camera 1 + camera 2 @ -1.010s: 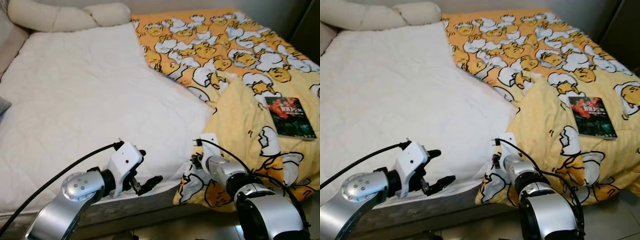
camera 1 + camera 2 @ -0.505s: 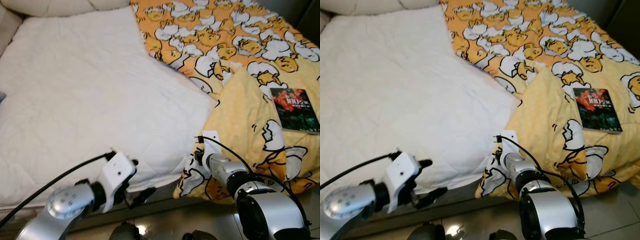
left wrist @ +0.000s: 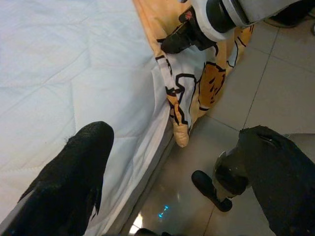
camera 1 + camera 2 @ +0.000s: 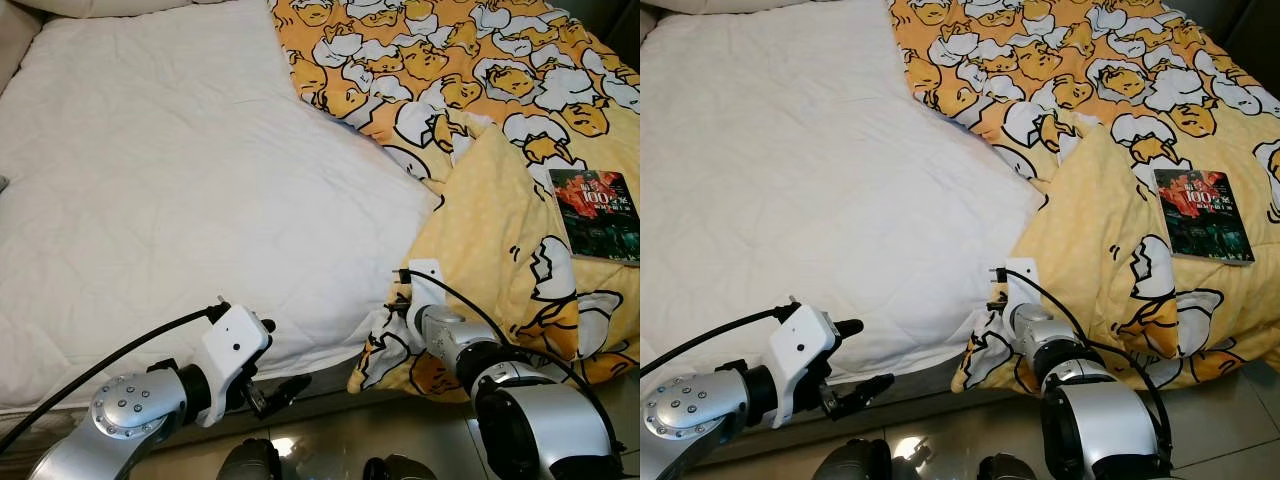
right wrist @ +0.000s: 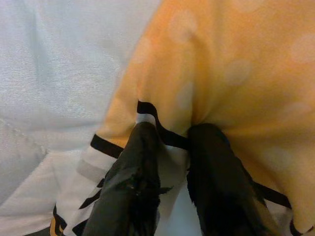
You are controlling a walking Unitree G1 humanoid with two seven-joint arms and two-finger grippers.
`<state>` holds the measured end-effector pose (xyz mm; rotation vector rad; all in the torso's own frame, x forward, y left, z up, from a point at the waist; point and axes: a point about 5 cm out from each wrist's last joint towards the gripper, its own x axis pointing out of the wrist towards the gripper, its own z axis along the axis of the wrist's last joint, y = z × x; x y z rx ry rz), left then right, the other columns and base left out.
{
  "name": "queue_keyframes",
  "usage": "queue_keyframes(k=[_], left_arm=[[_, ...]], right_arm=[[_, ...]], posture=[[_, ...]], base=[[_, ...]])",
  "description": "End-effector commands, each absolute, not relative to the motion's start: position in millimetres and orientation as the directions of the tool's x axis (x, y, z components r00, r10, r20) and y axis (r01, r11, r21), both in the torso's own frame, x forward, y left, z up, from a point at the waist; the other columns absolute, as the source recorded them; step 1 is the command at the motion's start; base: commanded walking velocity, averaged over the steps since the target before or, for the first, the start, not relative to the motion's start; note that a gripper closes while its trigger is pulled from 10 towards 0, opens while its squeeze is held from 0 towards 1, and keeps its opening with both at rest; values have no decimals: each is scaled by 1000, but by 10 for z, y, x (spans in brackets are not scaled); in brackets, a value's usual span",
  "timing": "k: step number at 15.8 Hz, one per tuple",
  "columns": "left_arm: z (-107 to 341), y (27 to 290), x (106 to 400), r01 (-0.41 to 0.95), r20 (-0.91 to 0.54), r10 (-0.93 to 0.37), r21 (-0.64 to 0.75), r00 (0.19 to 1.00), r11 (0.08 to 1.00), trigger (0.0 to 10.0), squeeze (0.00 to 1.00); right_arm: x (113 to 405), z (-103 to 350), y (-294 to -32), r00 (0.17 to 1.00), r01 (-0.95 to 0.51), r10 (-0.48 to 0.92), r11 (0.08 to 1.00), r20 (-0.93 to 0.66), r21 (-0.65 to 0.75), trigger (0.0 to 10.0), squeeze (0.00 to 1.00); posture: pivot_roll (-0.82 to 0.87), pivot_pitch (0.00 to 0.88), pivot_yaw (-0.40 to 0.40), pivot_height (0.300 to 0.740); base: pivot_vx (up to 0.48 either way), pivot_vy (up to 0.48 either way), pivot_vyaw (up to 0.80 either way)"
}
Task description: Clean up the room
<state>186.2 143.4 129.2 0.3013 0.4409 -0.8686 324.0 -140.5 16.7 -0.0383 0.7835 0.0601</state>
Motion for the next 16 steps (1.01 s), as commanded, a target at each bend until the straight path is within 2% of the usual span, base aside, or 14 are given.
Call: queue_keyframes(k=[1, 10, 15, 16], left_arm=[[1304, 1410, 1847, 794, -487, -673, 73, 556, 603, 10000, 0], [1275, 1373, 1939, 796, -479, -678, 76, 557, 601, 10000, 0], [1200, 1305, 2036, 794, -465, -683, 79, 564, 602, 10000, 0], [1200, 1295, 2065, 794, -460, -684, 82, 567, 603, 10000, 0]], right_arm=[[3215, 138, -1424, 694, -66, 37, 998, -719, -12, 0, 0], [3244, 172, -1478, 711, -69, 59, 998, -701, 13, 0, 0], [3208, 166, -1604, 697, -216, 201, 974, -688, 66, 0, 0], [3160, 137, -1624, 670, -286, 276, 953, -689, 104, 0, 0]], posture=[[160, 171, 7, 740], [133, 153, 12, 740], [63, 94, 8, 740], [43, 80, 9, 740]], base=[[0, 0, 0], [0, 0, 0], [0, 0, 0], [0, 0, 0]])
